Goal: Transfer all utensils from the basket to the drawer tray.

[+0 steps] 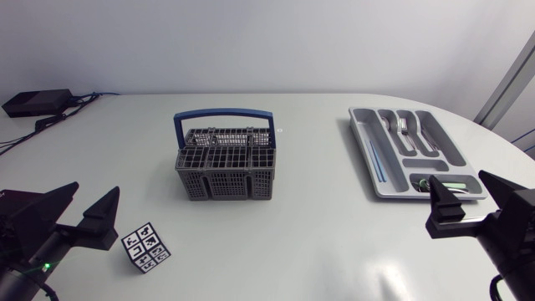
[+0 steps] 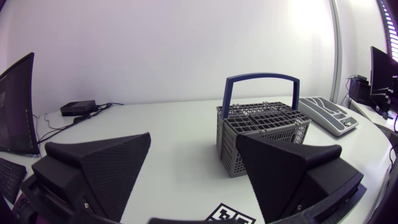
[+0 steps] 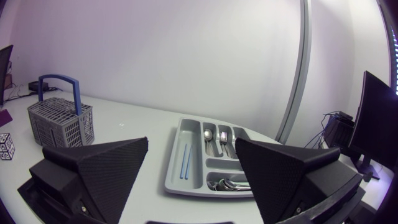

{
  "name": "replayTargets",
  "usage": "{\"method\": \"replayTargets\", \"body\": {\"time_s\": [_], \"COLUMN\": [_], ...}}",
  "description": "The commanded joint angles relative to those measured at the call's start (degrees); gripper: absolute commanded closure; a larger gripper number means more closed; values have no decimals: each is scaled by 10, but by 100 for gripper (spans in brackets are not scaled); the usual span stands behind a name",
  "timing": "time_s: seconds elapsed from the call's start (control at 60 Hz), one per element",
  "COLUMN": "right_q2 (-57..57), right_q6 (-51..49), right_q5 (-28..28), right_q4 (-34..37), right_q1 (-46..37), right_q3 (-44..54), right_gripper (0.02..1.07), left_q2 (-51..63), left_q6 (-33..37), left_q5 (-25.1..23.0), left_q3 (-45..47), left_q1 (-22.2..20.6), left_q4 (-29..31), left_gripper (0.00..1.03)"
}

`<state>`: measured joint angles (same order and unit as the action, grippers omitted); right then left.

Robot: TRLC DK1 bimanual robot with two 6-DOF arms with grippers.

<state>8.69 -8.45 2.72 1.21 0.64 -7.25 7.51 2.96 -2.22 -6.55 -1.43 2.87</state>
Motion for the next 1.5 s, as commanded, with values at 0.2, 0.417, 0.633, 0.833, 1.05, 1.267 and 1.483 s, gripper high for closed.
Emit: {"method": "replayTargets", "body": {"time_s": [0.2, 0.417, 0.633, 0.833, 1.05, 1.267, 1.483], "right_q2": [-84, -87, -87, -87, -87, -87, -87], "right_q6": [82, 84, 84, 84, 84, 84, 84], "right_q5": [-26, -27, -27, -27, -27, -27, -27], "right_q4": [-12, -12, -12, -12, -12, -12, -12], "right_q1": [-6, -6, -6, -6, -6, -6, -6], "right_q3": [70, 72, 72, 72, 72, 72, 72], "right_gripper": [6, 6, 6, 6, 6, 6, 6], "left_q2": [-75, -75, -75, -75, -75, -75, -75], "left_q6": [-30, -30, -30, -30, -30, -30, -30], "left_q5": [22, 22, 22, 22, 22, 22, 22], "left_q3": [65, 65, 65, 65, 65, 65, 65], "left_q1": [14, 14, 14, 14, 14, 14, 14], "left_q4": [-29, -29, -29, -29, -29, -29, -29], "left_gripper": [9, 9, 8, 5, 4, 4, 4]}}
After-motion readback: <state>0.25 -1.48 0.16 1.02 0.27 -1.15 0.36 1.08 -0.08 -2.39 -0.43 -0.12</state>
